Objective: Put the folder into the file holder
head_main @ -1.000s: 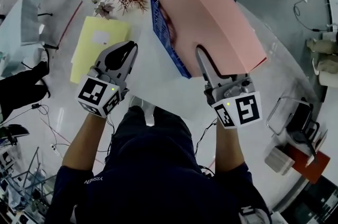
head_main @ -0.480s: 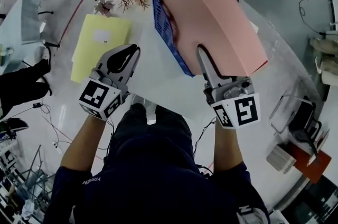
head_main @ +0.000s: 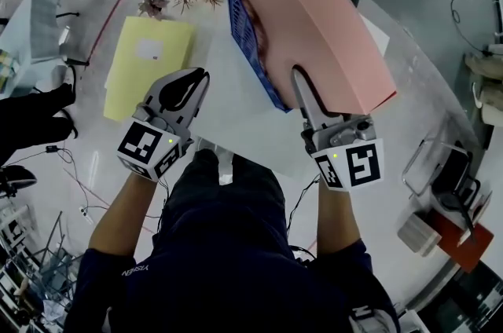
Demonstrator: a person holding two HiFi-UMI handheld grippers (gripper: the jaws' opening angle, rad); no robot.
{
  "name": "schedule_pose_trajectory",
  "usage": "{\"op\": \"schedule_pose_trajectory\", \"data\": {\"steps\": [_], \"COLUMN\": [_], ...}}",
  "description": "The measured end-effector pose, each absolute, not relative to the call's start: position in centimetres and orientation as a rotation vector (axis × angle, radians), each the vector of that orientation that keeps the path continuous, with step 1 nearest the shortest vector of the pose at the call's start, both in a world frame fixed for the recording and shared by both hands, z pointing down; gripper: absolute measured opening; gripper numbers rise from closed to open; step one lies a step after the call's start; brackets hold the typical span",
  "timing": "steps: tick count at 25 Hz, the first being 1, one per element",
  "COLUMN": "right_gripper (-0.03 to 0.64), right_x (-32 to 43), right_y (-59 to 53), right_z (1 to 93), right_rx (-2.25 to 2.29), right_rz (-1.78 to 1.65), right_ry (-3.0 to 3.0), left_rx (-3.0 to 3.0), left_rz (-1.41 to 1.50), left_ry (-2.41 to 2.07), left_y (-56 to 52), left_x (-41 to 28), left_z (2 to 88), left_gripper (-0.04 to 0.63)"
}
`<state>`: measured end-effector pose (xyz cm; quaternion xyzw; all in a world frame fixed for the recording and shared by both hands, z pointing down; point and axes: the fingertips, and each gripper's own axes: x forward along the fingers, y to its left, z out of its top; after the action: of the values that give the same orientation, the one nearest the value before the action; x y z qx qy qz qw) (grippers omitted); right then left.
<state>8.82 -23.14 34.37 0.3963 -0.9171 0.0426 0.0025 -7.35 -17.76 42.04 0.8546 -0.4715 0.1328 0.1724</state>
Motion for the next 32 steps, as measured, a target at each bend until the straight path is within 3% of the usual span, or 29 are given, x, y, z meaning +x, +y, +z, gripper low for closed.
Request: {"op": "schedule_pose_trajectory", "data": {"steps": [32], "right_gripper": [0.276], "right_x": [7.8], "right_y": [-22.1], "right_z": [39.6], "right_rx": [1.35], "right_rz": [0.068], "right_ry": [-2.817], "left_rx": [2.412], "left_rz": [0.406], "left_ry": [-1.329], "left_y": [-14.9], "left_x": [-7.3], "left_z": [45.0], "left_gripper": [0.054]}}
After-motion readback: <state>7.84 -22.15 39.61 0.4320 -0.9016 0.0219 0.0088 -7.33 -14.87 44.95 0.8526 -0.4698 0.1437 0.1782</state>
